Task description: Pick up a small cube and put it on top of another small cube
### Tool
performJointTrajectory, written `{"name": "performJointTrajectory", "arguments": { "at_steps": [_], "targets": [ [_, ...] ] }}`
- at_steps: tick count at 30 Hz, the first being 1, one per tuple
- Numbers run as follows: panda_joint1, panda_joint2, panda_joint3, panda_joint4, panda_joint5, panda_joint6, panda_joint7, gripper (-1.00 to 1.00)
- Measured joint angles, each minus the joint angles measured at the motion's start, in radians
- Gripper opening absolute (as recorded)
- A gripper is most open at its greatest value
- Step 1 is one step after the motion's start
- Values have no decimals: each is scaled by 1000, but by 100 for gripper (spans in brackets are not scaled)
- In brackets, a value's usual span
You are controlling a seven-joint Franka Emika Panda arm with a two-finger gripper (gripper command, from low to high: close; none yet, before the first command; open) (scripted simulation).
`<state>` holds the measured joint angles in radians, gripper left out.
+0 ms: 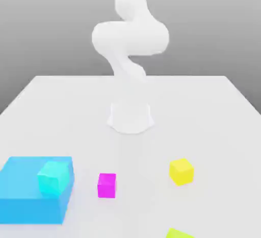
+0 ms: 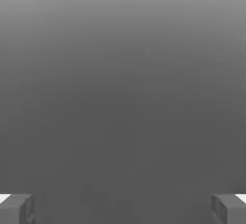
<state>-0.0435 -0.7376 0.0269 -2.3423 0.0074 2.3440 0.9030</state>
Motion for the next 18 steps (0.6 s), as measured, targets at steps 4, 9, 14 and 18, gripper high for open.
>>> {"name": "performJointTrajectory", "arguments": {
  "at_steps": [4,9,14,18],
  "targets": [
    [-71,103,46,-70,11,73,171,0],
    [-153,226,102,-154,18,160,382,0],
    [-228,349,153,-238,17,248,597,0],
    [-288,448,193,-305,13,318,772,0]
  ]
}}
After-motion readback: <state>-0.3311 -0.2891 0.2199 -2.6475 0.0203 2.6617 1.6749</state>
